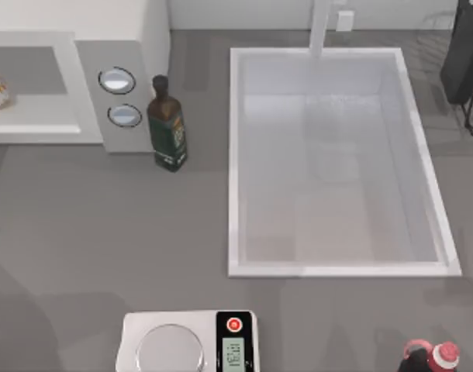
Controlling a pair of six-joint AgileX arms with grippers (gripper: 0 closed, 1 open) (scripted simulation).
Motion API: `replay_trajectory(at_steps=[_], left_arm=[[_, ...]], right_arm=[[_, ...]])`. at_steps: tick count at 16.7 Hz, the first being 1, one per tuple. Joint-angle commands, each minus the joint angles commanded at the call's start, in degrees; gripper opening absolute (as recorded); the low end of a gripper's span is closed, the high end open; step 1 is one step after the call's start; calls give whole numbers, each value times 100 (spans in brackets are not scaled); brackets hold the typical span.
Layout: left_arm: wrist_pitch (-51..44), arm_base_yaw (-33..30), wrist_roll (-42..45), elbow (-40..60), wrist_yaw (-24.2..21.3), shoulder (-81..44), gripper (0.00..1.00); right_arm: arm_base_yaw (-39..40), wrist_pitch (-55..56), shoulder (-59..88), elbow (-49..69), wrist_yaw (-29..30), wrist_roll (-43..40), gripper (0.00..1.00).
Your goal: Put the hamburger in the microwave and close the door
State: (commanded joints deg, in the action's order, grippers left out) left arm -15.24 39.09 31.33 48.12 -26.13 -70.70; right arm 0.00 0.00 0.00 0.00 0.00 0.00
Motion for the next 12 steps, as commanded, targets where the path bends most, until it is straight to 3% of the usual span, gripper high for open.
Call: replay_trajectory(at_steps=[6,12], left_arm=[[-2105,1579,1615,2437,-933,-2330,0],[-2870,2119,2175,3203,-1243,-3038,0]], right_arm=[[0,0,0,0,0,0,100],[0,0,0,0,0,0,100]])
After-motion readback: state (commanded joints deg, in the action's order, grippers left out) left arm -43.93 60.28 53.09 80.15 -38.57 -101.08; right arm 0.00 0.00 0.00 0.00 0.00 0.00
